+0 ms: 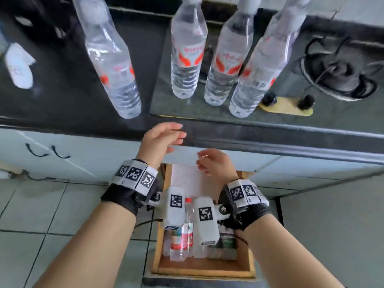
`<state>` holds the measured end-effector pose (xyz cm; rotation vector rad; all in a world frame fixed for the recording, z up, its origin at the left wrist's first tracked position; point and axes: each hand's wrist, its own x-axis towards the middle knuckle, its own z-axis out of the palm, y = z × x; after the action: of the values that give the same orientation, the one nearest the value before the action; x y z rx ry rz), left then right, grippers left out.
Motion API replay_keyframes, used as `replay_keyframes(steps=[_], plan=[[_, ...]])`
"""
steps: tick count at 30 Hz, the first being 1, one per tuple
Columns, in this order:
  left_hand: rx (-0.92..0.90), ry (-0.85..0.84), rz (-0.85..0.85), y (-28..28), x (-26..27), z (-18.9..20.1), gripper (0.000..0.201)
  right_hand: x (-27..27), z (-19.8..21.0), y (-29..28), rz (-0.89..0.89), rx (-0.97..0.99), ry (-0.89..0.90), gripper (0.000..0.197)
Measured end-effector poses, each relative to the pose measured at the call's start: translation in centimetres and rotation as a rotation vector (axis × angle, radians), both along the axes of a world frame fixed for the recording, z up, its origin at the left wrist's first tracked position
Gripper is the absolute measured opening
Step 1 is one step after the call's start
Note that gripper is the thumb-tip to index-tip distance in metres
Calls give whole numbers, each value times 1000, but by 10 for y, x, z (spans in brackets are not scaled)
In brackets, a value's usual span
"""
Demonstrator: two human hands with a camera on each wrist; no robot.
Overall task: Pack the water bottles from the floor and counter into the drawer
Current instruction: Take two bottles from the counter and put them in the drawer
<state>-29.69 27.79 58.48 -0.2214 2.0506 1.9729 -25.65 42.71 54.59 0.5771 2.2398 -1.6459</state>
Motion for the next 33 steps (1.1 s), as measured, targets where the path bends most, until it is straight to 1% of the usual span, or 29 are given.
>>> replay_keyframes(steps=[2,4,6,8,9,11,12,13,14,16,17,18,20,22,25,30,33], plan=[[19,85,47,-6,-11,29,19,-14,25,-2,-69,20,104,23],[30,178,126,-12,-21,52,21,-28,47,-4,-141,10,203,18],[60,255,297,-20,-29,66,23,-45,65,-10,-182,-21,277,15],[83,357,495,-34,-33,71,22,-63,77,-20,-188,-58,331,18],[84,426,573,-40,-33,73,21,-72,83,-27,-205,-66,363,23],[71,549,655,-50,-32,77,22,-89,94,-39,-257,-49,443,52],[51,578,658,-54,-35,77,27,-98,97,-44,-287,-36,485,66],[17,570,651,-58,-41,77,37,-106,101,-49,-307,-26,507,78],[-18,531,630,-62,-49,76,51,-114,103,-54,-319,-25,515,87],[-29,428,530,-67,-65,75,79,-130,105,-63,-342,-36,529,98],[-3,392,460,-69,-72,72,86,-136,107,-67,-358,-41,534,100],[17,366,388,-70,-77,68,88,-143,105,-67,-370,-43,542,100],[-7,317,315,-74,-83,62,87,-152,105,-64,-361,-22,520,94],[-37,290,308,-81,-85,59,83,-159,105,-58,-345,8,483,87],[-67,304,253,-86,-76,58,77,-156,104,-53,-328,17,481,80],[-48,339,194,-79,-42,55,62,-118,99,-45,-138,-58,523,70],[-38,344,115,-70,-25,56,62,-81,93,-36,-78,-71,534,63]])
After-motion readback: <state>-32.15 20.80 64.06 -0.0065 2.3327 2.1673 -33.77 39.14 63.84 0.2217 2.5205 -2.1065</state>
